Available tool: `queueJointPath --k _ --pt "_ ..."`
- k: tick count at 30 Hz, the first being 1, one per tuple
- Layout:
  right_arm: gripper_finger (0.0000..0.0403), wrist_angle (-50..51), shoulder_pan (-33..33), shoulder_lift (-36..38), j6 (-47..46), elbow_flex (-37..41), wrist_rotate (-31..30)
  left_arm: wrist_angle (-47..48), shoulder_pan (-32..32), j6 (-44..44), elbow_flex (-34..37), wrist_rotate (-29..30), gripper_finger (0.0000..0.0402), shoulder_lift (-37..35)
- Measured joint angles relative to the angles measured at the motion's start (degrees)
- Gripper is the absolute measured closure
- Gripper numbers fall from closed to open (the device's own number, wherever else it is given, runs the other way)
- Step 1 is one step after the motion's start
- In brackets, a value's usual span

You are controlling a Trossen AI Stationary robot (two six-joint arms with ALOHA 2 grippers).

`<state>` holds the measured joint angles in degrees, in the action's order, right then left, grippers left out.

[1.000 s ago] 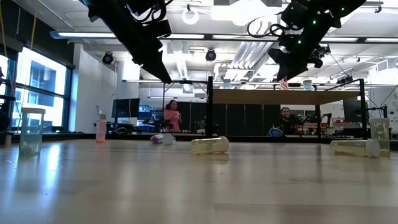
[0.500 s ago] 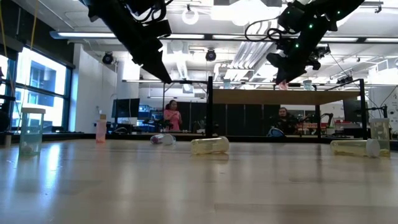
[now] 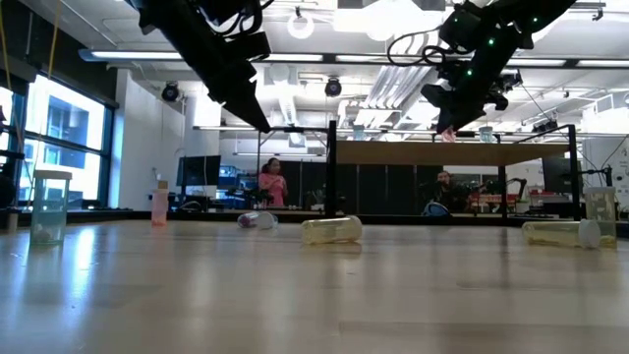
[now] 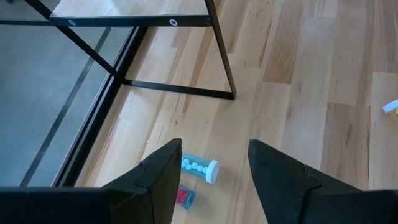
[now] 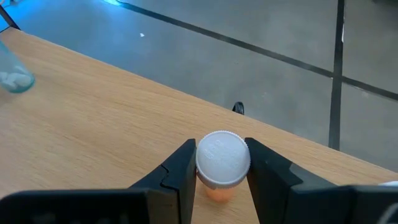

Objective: Pick and place medicine bottles onto shelf by color
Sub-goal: Put the right pink medicine bottle on the shelf

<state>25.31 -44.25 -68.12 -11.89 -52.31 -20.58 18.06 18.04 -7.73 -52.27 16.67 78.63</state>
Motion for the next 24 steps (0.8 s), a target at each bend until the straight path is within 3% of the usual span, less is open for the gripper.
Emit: queueJointPath --k 13,24 --pt "0.0227 0.64 -0.02 -0.15 -0.12 0.22 0.42 0.0 0.0 0.0 0.0 0.0 0.0227 0.0" --pt "0.0222 0.25 -0.02 1.76 -0.1 0.22 0.15 0.0 -0.02 0.0 0.0 0.0 0.0227 0.0"
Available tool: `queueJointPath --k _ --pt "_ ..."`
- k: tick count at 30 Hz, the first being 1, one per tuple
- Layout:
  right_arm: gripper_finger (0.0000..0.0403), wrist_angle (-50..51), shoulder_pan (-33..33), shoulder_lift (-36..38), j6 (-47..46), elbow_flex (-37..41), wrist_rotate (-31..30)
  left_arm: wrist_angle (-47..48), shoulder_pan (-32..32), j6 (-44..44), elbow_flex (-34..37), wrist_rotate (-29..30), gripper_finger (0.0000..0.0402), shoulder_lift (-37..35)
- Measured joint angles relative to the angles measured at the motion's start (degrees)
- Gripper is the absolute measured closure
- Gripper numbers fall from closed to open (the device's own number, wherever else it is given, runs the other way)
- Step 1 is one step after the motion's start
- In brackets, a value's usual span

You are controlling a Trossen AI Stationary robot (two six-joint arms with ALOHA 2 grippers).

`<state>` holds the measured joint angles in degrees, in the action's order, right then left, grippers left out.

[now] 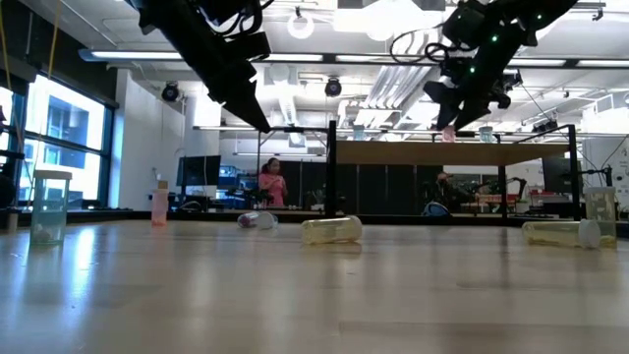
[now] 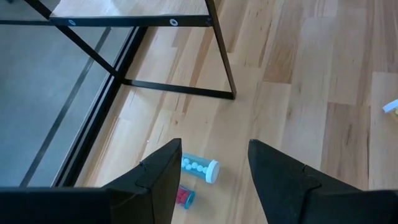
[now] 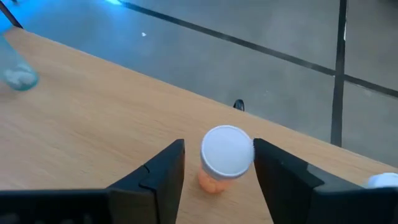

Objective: Pick and place medicine bottles onto shelf by color
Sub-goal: Put the right pink medicine bottle on the shelf, then put the left yellow medicine bottle on the shelf

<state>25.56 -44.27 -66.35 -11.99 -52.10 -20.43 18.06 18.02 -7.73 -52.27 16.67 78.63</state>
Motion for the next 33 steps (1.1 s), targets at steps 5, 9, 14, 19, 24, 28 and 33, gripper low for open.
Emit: queueJointPath --k 5,9,14,19,24,28,33 --pt "0.0222 0.35 0.0 2.59 0.0 -0.08 -0.01 0.0 0.02 0.21 0.0 0.0 0.0227 0.0" --pt "0.0221 1.5 0.07 4.8 0.0 -0.11 0.0 0.0 0.02 1.7 0.0 -0.02 0.0227 0.0" --pt "0.0221 2.81 1.1 7.41 -0.02 -0.11 1.58 0.0 -0.05 3.71 0.0 -1.0 0.0227 0.0" --pt "0.0221 2.93 5.53 8.99 0.0 -0.13 2.67 -0.34 -0.16 6.04 0.0 -6.82 0.0227 0.0" --pt "0.0221 3.04 12.0 8.98 -0.46 -0.13 2.86 -1.21 -1.52 8.66 0.0 -8.55 0.0227 0.0" --pt "0.0221 4.12 17.36 8.93 -2.85 -0.13 2.86 -1.73 -3.71 9.11 -0.02 -8.61 0.0227 0.0" --pt "0.0221 3.4 23.44 8.93 -5.7 1.17 2.76 -1.73 -6.86 10.8 -0.02 -8.68 0.0227 0.0"
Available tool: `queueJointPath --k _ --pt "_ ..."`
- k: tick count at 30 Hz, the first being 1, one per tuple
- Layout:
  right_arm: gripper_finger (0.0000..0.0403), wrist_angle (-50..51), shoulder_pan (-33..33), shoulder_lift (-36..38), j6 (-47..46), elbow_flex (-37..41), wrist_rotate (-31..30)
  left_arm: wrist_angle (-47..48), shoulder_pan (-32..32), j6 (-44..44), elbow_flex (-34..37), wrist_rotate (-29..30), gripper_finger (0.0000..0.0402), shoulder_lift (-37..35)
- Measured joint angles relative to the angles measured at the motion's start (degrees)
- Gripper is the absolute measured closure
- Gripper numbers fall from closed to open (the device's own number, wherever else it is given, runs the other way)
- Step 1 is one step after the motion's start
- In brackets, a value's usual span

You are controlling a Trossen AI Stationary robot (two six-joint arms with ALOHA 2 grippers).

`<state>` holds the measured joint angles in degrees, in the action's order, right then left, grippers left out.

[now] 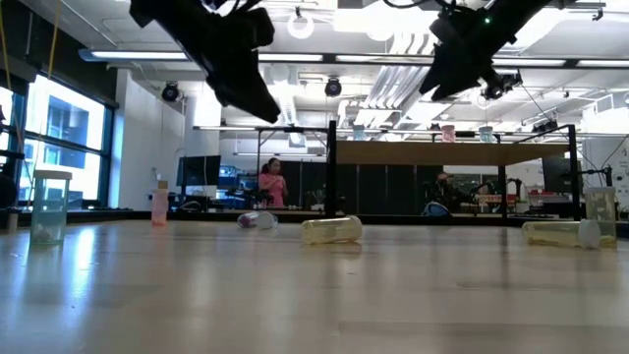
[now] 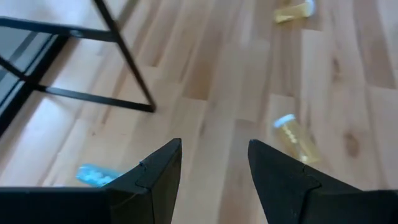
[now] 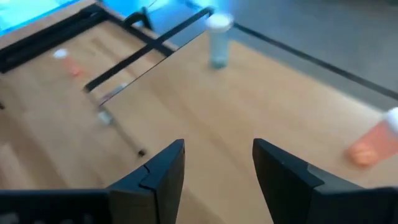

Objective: Pick and place medicine bottles onto shelf by color
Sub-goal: Put the left yellow medicine bottle on the shelf

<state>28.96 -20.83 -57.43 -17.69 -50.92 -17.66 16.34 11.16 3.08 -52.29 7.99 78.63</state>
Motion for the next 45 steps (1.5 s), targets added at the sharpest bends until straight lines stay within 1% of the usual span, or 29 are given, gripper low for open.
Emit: queueJointPath --k 7,10,14,21,31,35,39,45 --pt "0.0221 -0.57 7.84 -0.02 -5.16 3.05 -1.27 -1.02 -4.41 1.67 -0.01 0.38 0.0227 1.52" --pt "0.0221 -0.89 10.98 -0.02 -7.06 4.09 -1.3 -1.54 -5.99 3.94 -0.02 0.39 0.0227 2.82" --pt "0.0221 -1.56 15.12 -0.03 -8.02 5.02 -2.09 -3.72 -8.63 5.28 0.02 0.55 0.0227 4.69" --pt "0.0221 -3.06 20.29 -0.04 -7.96 5.08 -8.99 -13.63 -12.26 6.9 -0.1 0.49 0.0227 10.23" --pt "0.0221 -3.42 22.5 -0.04 -9.46 5.08 -9.84 -22.68 -13.16 8.78 -0.02 1.0 0.0227 18.75" --pt "0.0221 -3.51 22.42 -0.04 -9.47 5.08 -10.0 -24.33 -13.16 9.21 -0.03 1.62 0.0227 21.39" --pt "0.0221 -3.46 22.39 -0.04 -9.49 5.08 -12.31 -25.03 -13.16 10.27 -0.02 1.73 0.0227 23.88" --pt "0.0221 -3.42 22.39 -0.04 -9.51 5.08 -12.36 -26.81 -13.16 10.31 -0.02 2.88 0.0227 26.72"
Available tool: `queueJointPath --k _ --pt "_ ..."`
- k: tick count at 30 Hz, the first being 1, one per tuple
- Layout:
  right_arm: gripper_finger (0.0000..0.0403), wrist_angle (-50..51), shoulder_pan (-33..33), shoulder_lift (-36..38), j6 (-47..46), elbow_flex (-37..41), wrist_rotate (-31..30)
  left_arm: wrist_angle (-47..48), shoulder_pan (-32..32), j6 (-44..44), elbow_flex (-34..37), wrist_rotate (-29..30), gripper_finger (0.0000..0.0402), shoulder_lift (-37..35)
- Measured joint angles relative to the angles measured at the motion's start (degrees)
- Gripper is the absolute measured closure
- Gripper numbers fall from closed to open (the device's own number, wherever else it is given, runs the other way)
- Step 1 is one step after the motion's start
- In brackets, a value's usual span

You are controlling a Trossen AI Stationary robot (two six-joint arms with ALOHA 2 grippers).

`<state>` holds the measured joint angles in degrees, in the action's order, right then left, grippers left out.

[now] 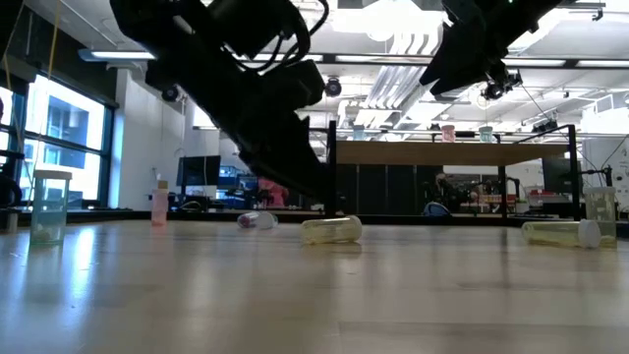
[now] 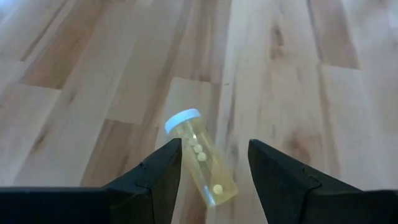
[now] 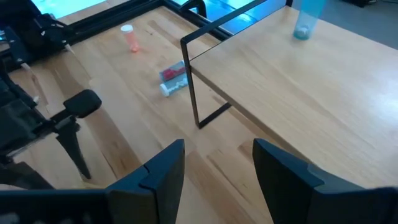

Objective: Pick and place medicine bottles onto shelf by color
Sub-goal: Put the left yellow medicine bottle on the shelf

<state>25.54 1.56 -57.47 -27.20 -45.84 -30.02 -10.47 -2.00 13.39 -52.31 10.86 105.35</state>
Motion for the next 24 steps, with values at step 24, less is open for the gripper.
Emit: queueJointPath --k 24 --pt "0.0221 0.31 0.0 0.0 0.13 0.0 0.0 0.36 -0.01 4.42 -0.17 1.34 0.0227 1.37"
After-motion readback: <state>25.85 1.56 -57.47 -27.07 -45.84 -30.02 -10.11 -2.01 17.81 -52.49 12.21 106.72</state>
